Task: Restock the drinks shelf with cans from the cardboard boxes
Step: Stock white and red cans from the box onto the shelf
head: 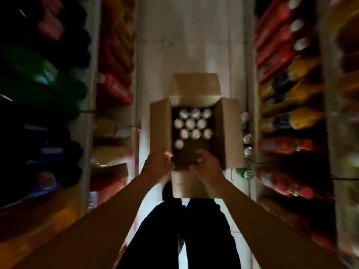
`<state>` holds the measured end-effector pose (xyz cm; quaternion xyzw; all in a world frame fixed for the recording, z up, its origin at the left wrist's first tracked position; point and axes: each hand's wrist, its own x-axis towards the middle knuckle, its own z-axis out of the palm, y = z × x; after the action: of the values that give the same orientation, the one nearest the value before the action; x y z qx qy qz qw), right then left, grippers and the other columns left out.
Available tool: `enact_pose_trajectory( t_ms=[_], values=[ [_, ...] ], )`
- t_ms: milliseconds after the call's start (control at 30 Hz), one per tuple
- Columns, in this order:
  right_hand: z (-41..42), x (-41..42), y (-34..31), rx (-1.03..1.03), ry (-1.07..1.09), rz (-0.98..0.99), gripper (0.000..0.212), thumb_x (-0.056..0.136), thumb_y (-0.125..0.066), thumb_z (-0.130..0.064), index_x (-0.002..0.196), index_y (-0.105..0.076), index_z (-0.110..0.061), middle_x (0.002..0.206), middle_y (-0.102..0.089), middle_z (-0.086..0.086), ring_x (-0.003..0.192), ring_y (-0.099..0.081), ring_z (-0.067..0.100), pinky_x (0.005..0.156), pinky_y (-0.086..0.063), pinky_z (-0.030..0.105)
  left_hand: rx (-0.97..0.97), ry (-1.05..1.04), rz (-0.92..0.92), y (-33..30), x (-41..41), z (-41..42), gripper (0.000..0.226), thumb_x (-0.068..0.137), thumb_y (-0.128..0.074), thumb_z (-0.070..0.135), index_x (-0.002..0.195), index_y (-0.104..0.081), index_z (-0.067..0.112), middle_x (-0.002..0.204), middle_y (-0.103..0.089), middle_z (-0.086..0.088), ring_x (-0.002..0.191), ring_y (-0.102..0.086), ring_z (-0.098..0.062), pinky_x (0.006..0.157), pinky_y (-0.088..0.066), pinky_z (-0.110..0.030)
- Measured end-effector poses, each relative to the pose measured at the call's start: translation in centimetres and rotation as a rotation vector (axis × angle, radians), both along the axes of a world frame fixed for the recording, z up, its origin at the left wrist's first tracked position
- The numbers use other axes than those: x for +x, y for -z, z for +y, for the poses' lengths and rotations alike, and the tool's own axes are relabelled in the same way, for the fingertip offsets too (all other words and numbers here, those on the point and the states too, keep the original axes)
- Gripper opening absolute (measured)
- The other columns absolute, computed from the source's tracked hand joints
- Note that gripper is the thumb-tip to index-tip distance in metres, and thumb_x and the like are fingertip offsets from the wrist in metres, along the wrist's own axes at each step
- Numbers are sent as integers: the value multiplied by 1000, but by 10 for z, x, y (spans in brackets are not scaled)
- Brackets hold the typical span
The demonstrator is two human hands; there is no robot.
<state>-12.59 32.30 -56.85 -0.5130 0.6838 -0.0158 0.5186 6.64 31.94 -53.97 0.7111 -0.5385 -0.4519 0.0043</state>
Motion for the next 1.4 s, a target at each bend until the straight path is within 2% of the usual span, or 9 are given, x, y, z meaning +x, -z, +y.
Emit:
enact_pose_trajectory(
  t_ms=[67,167,400,600,767,900,1067,1200,1400],
  values=[
    [-15,15,56,1,-15,-25,69,78,-79,-9,140,-48,-8,123,-62,10,116,-58,22,106,-41,31,-5,-65,-11,37,3,-11,22,81,-69,24,102,-66,18,79,-61,9,81,-60,-12,70,-36,-19],
    [-36,43,151,-67,-171,42,83,73,-80,-19,146,-42,-17,138,-54,15,128,-49,31,110,-38,33,-82,-82,9,104,12,-23,22,79,-69,14,100,-65,20,67,-51,15,74,-55,-11,67,-35,-17],
    [-63,93,289,-72,-266,40,46,96,-40,-20,136,-52,-3,133,-58,22,123,-54,36,108,-40,45,-193,-235,108,188,32,-22,18,76,-70,13,73,-57,24,62,-57,7,65,-56,-1,60,-38,-7],
    [-68,80,301,-59,-290,158,33,95,-53,-11,127,-56,-4,121,-63,22,111,-61,38,91,-48,37,-129,-303,191,194,34,-9,35,69,-84,18,83,-54,29,70,-58,6,67,-58,-7,65,-44,-19],
    [-72,35,182,-35,-54,-49,37,62,-84,-30,95,-69,-23,89,-73,0,86,-71,20,75,-59,39,-91,-219,216,141,16,-20,74,57,-91,19,120,-53,24,111,-57,5,95,-56,-9,79,-41,-10],
    [-87,-7,21,70,342,-328,31,67,-89,-9,88,-71,-23,97,-71,7,88,-74,26,70,-62,47,-78,53,324,55,-14,-53,120,46,-97,26,148,-34,21,144,-40,2,124,-37,-1,99,-29,-4],
    [-100,-58,-222,-79,502,-369,13,77,-81,-15,89,-76,-16,80,-75,7,67,-74,18,55,-58,29,-203,251,471,-128,-64,-113,90,49,-95,36,129,-55,29,118,-64,14,102,-61,3,92,-52,-24],
    [-79,-84,-369,-293,525,-257,18,81,-77,-34,96,-72,-25,74,-72,-3,55,-66,10,47,-53,27,-233,364,579,-271,-108,-128,61,56,-94,15,111,-67,21,82,-73,13,70,-67,8,62,-49,-10],
    [7,-116,-527,-683,744,-105,68,56,-94,-33,116,-62,-31,97,-74,-9,87,-70,1,75,-57,24,-238,544,831,-437,-192,-104,66,58,-91,6,118,-66,20,108,-74,0,101,-69,-12,90,-56,-35]
  ],
)
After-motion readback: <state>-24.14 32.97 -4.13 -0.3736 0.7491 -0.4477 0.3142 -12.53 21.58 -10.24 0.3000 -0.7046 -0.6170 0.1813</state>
